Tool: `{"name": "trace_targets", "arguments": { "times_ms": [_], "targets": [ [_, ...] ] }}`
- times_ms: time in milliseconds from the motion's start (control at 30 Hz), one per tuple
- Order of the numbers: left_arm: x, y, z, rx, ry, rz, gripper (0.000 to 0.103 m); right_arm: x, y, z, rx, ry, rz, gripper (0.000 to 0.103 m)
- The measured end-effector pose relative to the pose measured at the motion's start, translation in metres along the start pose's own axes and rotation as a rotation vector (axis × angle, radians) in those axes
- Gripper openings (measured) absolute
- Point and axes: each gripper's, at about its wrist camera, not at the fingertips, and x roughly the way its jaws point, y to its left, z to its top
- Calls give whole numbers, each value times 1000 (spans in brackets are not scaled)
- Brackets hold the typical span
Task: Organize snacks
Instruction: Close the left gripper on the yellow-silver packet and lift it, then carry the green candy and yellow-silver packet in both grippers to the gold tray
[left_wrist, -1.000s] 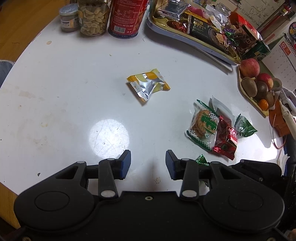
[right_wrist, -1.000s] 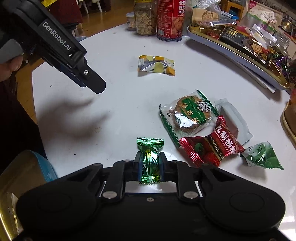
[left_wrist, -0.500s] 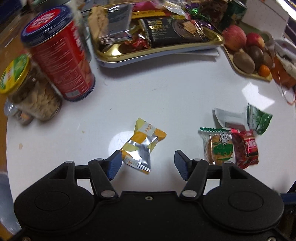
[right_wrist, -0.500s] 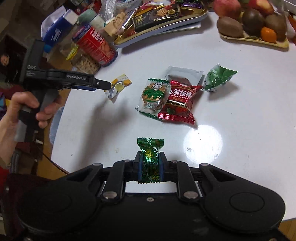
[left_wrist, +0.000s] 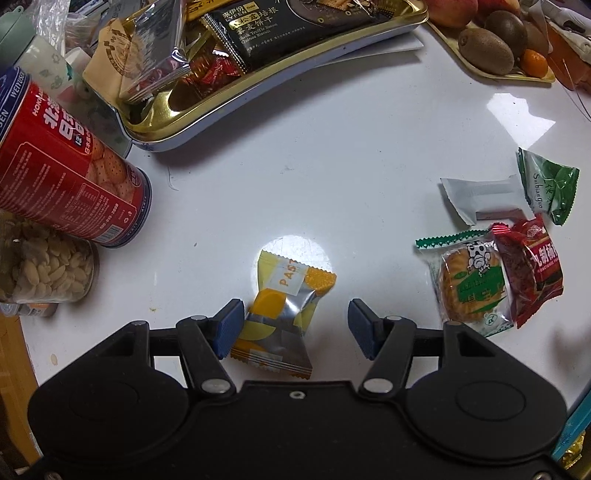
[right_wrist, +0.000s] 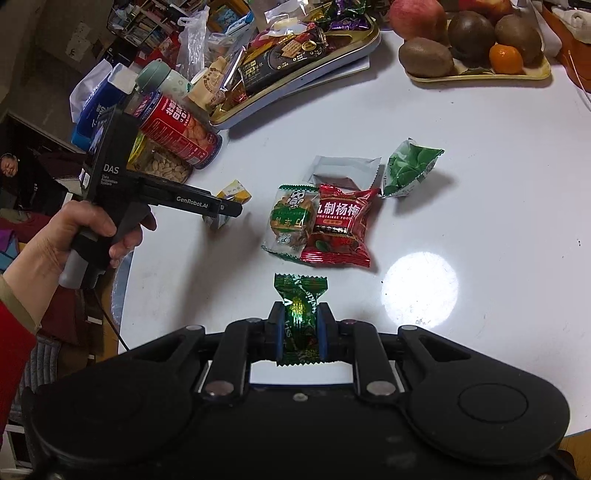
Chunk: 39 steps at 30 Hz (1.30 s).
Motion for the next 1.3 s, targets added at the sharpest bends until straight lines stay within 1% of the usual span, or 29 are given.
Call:
{"name": "trace_targets", "arguments": {
  "times_ms": [200,567,633,667,700,867,1033,1200,1300],
  "targets": [
    [10,-2,4,22,23,19,65,0,2,2,-6,-13,8,20],
    [15,12,3,-3,23,-39,65,-4,2,4,8,-43,24,20],
    [16,15,2,-3,13,-44,60,-4,2,5,7,-47,25,20],
    [14,15,2,-1,11,-54,53,-4,1,5,12,-52,23,20],
    [13,16,2,-5,7,-56,43,-4,1,5,18,-56,26,20],
    [8,17,-5,-23,-13,-26,39,-6,0,7,19,-69,29,20],
    [4,19,-17,-72,-56,-11,38,-6,-3,8,33,-81,19,20],
    [-5,18,-35,-164,-77,14,38,0,-13,12,66,-94,-24,20],
    [-8,18,-48,-233,-82,6,38,4,-18,14,79,-94,-47,20]
  ]
}}
